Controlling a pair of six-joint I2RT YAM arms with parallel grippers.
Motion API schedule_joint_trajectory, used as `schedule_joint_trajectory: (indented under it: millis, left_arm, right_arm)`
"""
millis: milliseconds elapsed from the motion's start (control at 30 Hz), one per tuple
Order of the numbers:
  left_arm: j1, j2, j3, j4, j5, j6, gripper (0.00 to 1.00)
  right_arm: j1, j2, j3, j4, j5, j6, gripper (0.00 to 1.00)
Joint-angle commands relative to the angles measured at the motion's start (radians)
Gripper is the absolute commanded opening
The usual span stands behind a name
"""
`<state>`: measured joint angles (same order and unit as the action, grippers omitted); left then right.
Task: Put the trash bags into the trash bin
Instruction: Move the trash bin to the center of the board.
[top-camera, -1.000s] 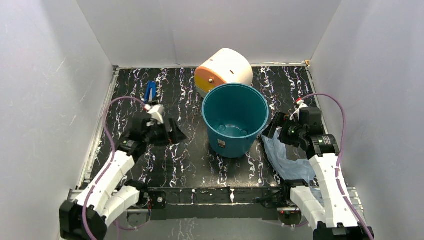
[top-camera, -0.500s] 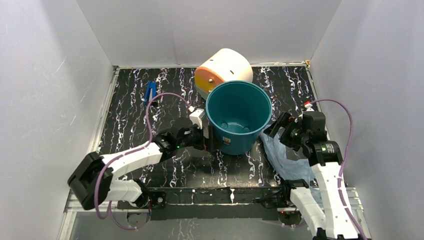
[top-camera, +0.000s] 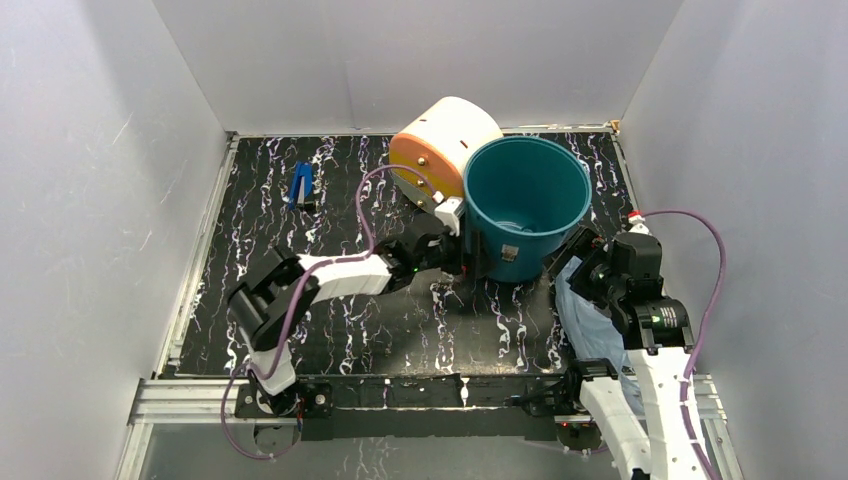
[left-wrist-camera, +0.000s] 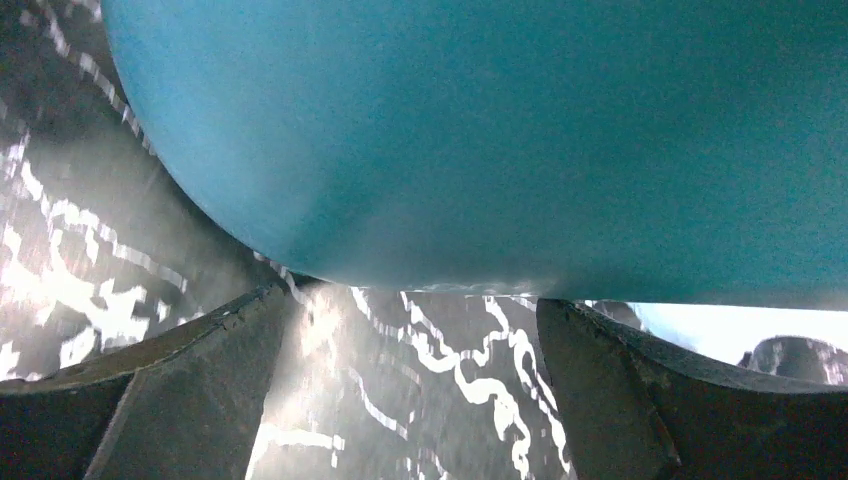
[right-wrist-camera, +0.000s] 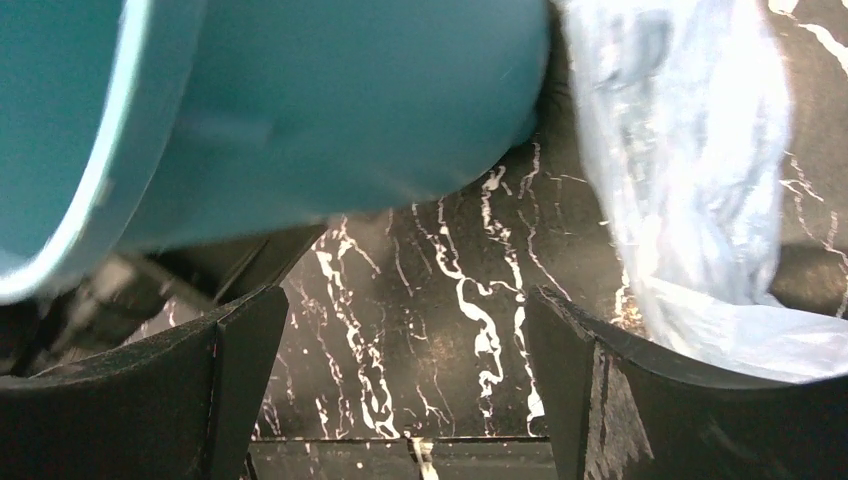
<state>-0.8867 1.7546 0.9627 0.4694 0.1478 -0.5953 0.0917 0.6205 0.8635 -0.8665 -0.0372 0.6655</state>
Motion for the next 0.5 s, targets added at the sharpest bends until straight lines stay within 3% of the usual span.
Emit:
schedule_joint_trajectory:
  millis: [0,200,367,467]
  left_arm:
    - [-0.003,0.118,0.162,0.063,0.013,0.005,0.93]
    - [-0.008,0.142,0.179,0.018,0.034,0.017,0.93]
    - [-0.008,-0.043,0.004,-0.026,-0.04,0.038,0.94]
    - [-0.008,-0.173,-0.107,-0.052,-0.071,0.039,0.94]
  right_arm:
    - [-0.004,-0.015,0.009,0.11,-0.155,-0.046,0.99]
    - [-0.004,0.017,-0.068,0.244,-0.304,-0.011,0.99]
    - [-0.004,0.071,-0.097,0.311,-0.37,-0.037,0.99]
    - [-0.001,0.067,-0.117,0.32,-0.318,-0.031,0.99]
